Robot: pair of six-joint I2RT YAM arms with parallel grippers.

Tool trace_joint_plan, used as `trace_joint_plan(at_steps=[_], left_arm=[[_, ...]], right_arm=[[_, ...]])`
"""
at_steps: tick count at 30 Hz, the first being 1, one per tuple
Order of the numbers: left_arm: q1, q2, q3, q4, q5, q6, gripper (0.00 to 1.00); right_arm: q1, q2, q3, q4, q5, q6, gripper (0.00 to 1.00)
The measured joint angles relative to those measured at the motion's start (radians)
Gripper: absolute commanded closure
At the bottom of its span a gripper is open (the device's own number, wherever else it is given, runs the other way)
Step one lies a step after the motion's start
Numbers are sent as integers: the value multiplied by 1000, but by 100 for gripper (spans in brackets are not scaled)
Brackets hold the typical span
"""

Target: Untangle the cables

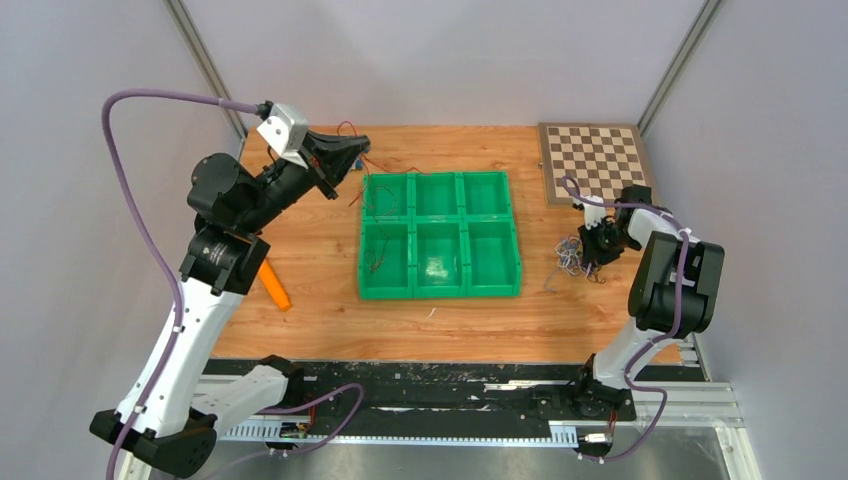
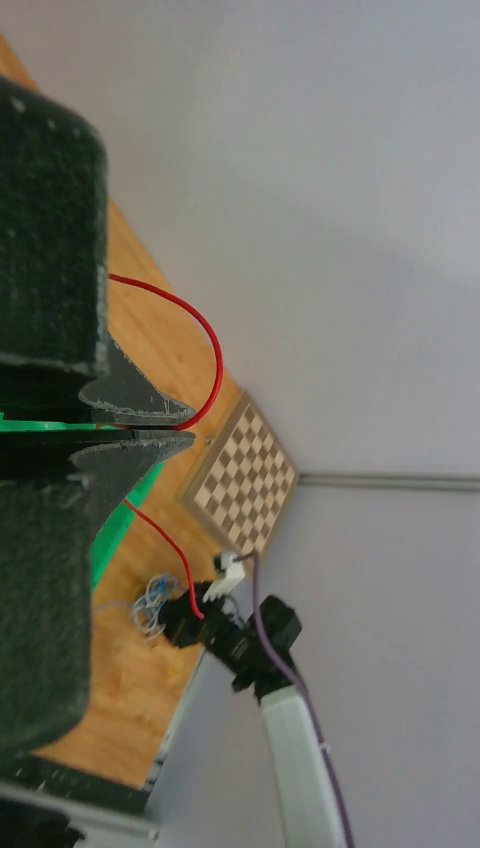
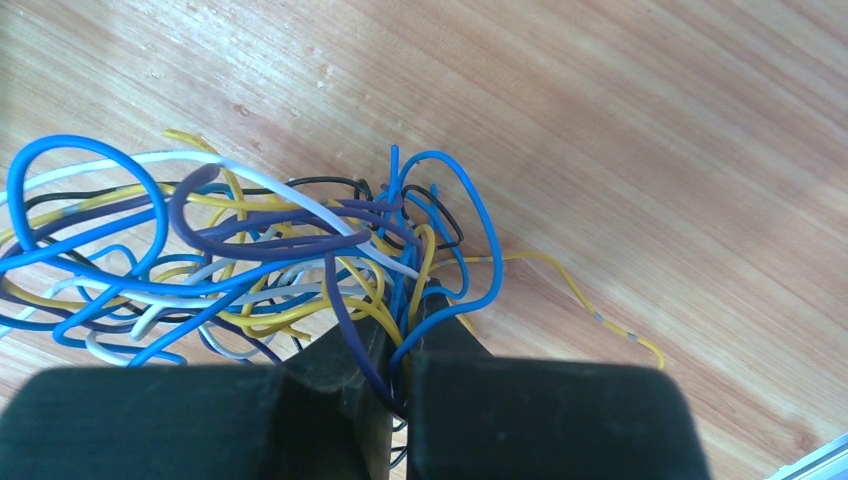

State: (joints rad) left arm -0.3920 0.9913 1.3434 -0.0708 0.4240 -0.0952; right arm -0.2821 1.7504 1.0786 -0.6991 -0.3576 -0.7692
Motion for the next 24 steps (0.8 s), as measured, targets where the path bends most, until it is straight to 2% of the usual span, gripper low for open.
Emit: trace_joint_plan(at_steps=[6, 12, 24], left_arm=[[-11, -10, -19, -68, 166, -61, 100], [-42, -32, 56, -148, 273, -57, 100], [-44, -196, 115, -320, 281, 0, 100]], right_arm=[[0, -9, -11, 10, 1, 0, 98], [0, -17, -19, 8, 2, 0, 98], [0, -18, -19, 3, 9, 0, 98]])
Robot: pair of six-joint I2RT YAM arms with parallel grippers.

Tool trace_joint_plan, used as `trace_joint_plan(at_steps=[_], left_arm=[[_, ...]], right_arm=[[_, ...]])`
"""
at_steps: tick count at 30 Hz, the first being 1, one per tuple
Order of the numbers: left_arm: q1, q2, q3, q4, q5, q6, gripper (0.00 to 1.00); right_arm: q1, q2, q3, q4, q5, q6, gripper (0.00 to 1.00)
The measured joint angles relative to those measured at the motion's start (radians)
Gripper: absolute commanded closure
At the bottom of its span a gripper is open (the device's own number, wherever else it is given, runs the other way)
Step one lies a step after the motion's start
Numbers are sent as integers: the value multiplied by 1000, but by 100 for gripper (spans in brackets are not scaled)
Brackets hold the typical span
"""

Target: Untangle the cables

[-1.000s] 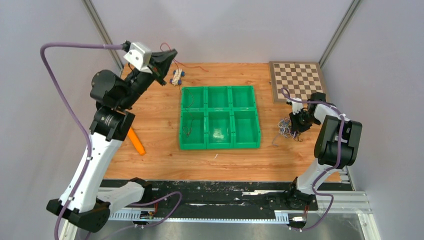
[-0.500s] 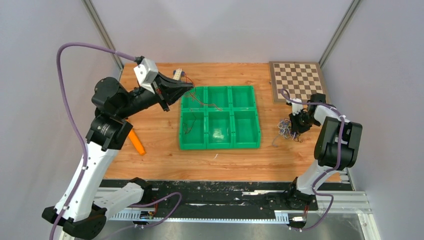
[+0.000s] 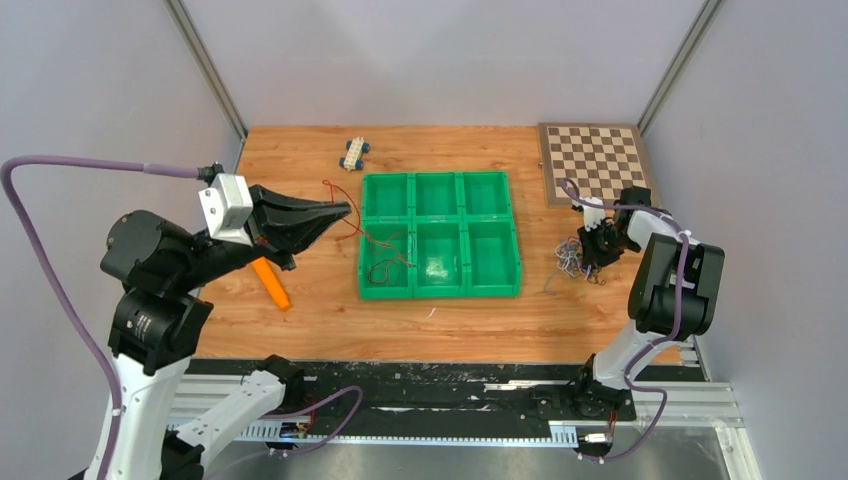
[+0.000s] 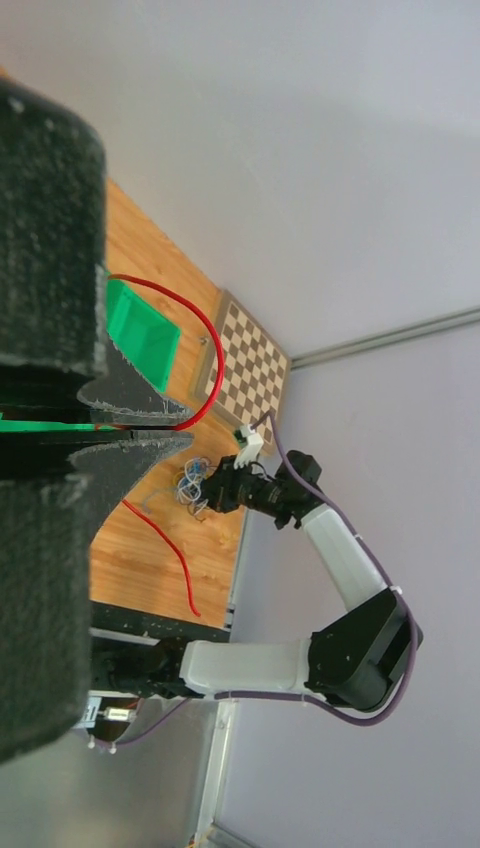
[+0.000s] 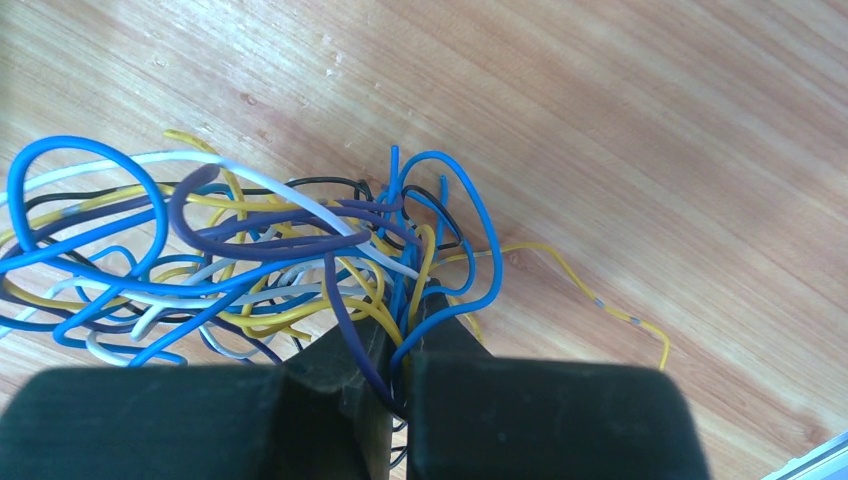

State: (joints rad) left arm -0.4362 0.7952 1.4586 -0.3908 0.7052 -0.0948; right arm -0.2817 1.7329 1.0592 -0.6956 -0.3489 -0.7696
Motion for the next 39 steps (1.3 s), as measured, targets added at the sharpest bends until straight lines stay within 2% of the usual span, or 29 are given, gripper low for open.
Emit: trace_joint_plan(at_steps=[5, 11, 14, 20, 28, 30, 36, 39], left_arm=[[0, -35, -35, -45, -11, 3, 100], [-1, -39, -235, -29, -157, 8, 100], [-1, 28, -301, -1, -260, 12, 100], [3, 220, -318, 132, -477, -23, 100], [5, 280, -424, 304, -480, -232, 100], [5, 277, -493, 351, -474, -269, 100], [34, 294, -716, 389, -439, -370, 100], [60, 346, -759, 387, -446, -378, 100]], right_arm=[[7, 0, 1, -4, 6, 0, 98], [18, 0, 6, -27, 16, 1, 98], [22, 0, 8, -33, 19, 1, 98], [24, 0, 8, -41, 25, 2, 99], [26, 0, 8, -41, 26, 7, 99], [26, 0, 8, -41, 26, 7, 99], [26, 0, 5, -39, 26, 6, 99], [26, -3, 1, -35, 25, 5, 99]])
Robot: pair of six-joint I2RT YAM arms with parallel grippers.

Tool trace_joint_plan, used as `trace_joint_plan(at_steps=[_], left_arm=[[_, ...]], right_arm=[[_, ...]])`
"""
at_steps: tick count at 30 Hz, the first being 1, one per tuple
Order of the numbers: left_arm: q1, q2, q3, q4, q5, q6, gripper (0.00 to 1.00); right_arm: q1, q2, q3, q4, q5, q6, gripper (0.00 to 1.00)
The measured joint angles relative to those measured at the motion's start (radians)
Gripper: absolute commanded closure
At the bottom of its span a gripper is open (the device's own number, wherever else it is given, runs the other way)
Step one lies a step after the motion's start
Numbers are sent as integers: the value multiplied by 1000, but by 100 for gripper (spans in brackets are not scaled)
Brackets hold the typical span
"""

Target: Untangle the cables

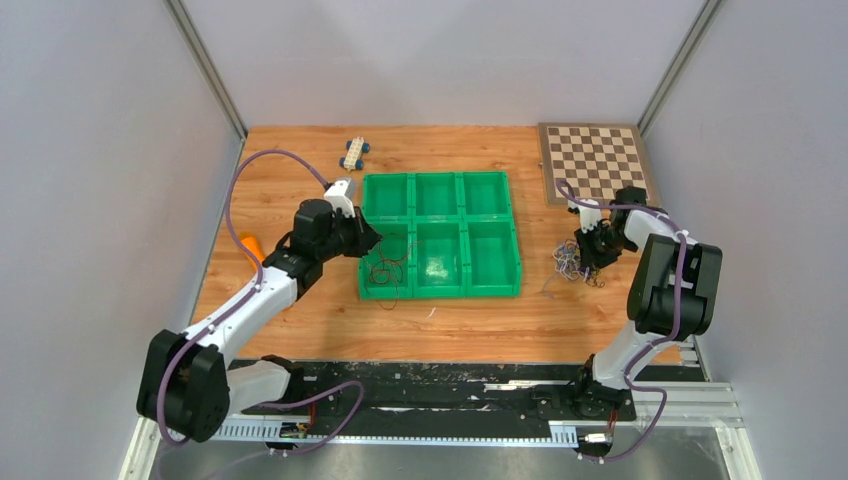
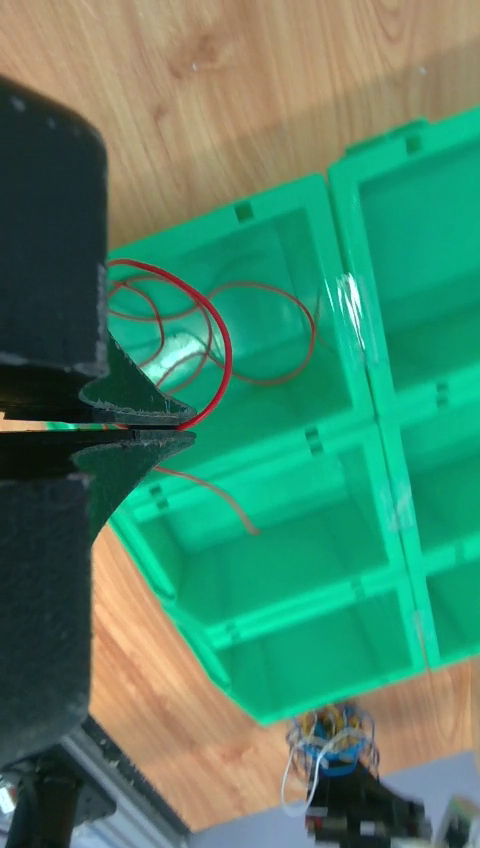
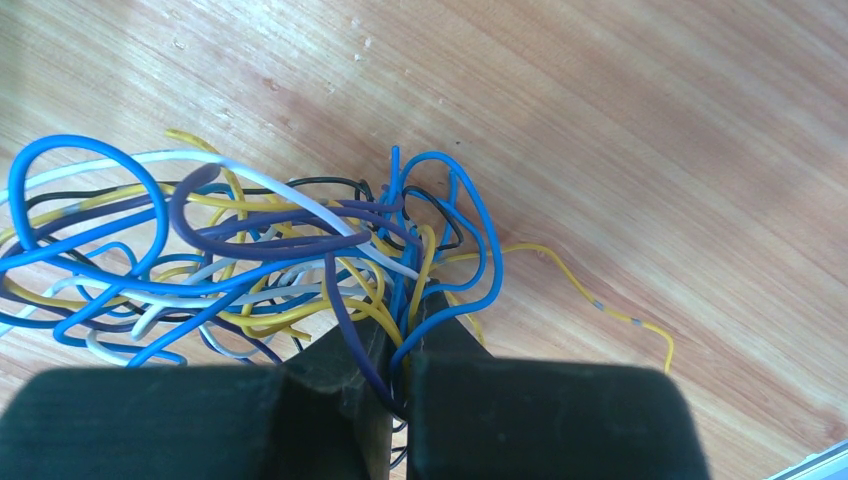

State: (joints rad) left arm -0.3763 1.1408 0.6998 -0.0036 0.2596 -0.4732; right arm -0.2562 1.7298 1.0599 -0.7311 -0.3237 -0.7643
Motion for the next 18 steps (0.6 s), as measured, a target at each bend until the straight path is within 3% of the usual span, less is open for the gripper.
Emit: trace_joint_plan(at_steps=[9, 13, 15, 17, 18], left_arm=[[4, 124, -1, -2, -44, 101, 100], [-17, 241, 66, -37, -94, 169, 99], [-22, 282, 97, -48, -105, 192, 94], [-31, 315, 132, -81, -108, 220, 80], [-34, 323, 146, -97, -108, 239, 69]], right_arm=[[0, -5, -6, 6, 0, -1, 99], [0, -5, -6, 6, 0, 0, 99], [0, -5, -6, 6, 0, 0, 99], [0, -5, -6, 6, 0, 0, 99], [0, -5, -6, 6, 0, 0, 99]])
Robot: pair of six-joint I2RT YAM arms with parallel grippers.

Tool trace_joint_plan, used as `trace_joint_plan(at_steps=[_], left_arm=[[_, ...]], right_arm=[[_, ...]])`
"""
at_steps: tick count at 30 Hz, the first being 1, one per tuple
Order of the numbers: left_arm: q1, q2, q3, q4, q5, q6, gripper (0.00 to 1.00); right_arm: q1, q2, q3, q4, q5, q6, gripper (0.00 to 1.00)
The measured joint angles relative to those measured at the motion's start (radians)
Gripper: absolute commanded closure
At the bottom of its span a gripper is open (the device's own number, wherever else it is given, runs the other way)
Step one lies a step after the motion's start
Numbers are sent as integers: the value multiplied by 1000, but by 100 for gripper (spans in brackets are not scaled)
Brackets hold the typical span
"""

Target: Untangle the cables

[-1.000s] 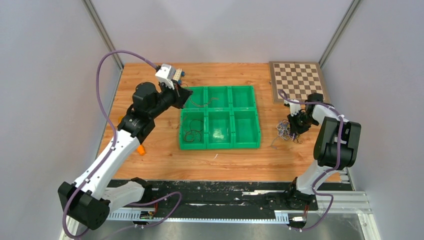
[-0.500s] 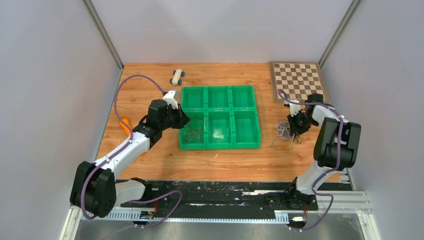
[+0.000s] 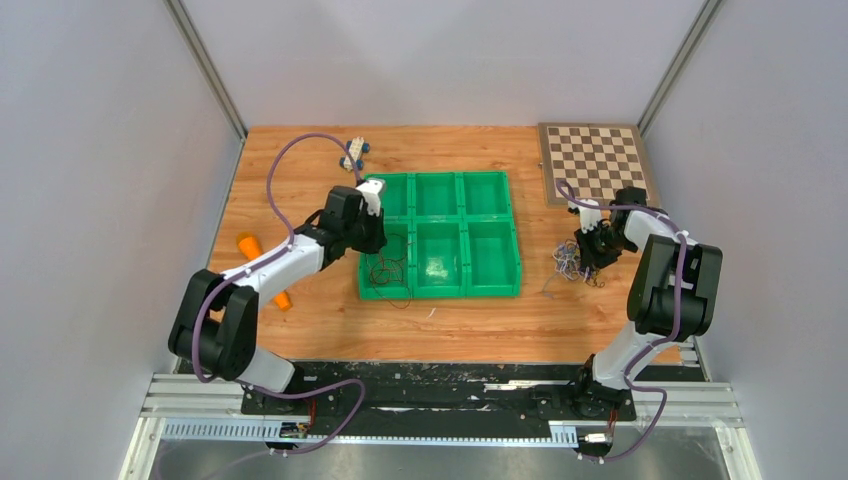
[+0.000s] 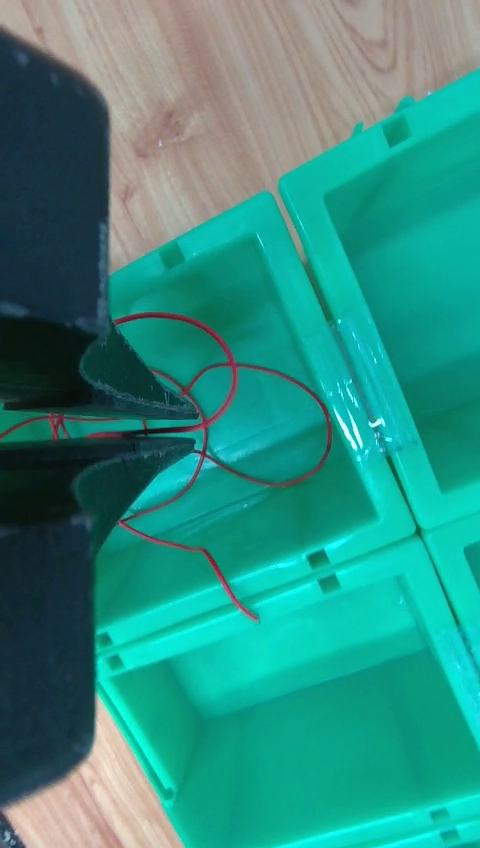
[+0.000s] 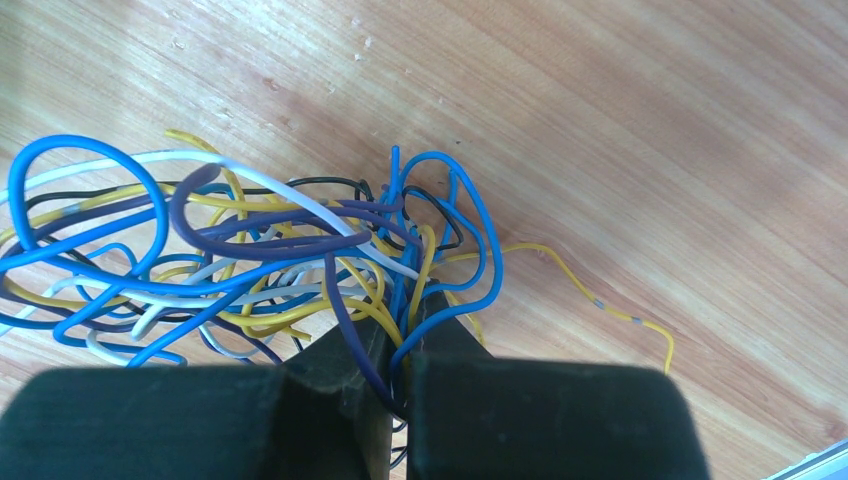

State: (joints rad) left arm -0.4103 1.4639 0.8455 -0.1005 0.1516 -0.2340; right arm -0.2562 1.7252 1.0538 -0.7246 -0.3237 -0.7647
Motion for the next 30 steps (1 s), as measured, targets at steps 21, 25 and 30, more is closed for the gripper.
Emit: trace_joint_plan(at_steps=[21, 25, 30], left_arm=[[-23, -314, 77, -636, 549, 1075, 36], [-87, -318, -51, -643, 570, 1293, 44], [-159, -267, -105, -578, 560, 1390, 48]], right_arm=[[0, -26, -27, -8, 0, -6, 98], [0, -30, -33, -7, 0, -4, 98], [0, -46, -50, -11, 0, -3, 98]])
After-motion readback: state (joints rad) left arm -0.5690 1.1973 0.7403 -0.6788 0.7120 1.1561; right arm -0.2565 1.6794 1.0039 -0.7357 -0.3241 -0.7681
